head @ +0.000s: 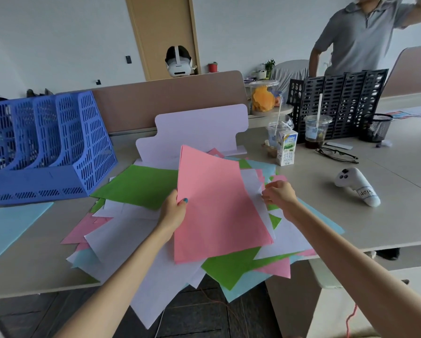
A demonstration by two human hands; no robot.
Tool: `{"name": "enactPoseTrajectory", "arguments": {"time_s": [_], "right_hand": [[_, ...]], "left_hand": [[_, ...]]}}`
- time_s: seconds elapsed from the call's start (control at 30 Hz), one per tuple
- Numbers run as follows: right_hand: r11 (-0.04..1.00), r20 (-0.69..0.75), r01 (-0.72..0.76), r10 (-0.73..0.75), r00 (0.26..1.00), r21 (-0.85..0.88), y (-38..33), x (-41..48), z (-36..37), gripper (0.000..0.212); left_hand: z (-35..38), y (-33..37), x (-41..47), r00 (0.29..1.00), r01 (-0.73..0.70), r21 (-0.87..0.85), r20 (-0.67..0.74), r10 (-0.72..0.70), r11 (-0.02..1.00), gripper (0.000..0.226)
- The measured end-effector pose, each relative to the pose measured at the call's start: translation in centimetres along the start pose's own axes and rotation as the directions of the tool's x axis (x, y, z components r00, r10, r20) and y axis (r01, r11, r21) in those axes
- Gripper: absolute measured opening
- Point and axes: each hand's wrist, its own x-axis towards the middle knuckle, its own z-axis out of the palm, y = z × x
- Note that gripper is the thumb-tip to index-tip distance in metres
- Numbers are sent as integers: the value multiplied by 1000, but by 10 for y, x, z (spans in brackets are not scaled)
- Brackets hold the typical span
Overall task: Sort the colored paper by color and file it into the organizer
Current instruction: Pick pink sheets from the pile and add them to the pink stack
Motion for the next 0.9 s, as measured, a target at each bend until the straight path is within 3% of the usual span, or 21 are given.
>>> {"name": "enactPoseTrajectory", "arguments": {"time_s": [0.13,0.23,0.3,0.37,0.43,0.5,0.7,0.9], "right_hand": [[991,175,-9,-15,985,133,-3,0,0,24],[997,63,-15,10,998,70,-2,7,-2,16],[987,32,-84,81,996,136,-4,10,-2,20],[939,113,-184,157,981,292,-11,8,-2,7],[867,220,-277,200,955,414,-19,7,-2,21],[829,283,-331,219,934,451,-24,8,-1,16],[765,274,-430,334,902,479,-26,13,1,15],[918,207,-338,296,933,209,-19,17,20,22]], "left_hand": [[-6,0,6,1000,6,-4,-28,-6,1000,14],[-5,-1,8,1000,16,8,21,-16,1000,16],[-1,-4,7,996,16,12,84,-16,1000,24],[2,-8,8,993,26,47,112,-31,999,26],[3,-14,9,993,50,74,106,-57,996,22],[4,-24,13,992,62,84,101,-71,995,18],[9,-26,14,995,62,120,71,-71,991,12],[8,-27,13,992,94,74,83,-100,993,13]]}}
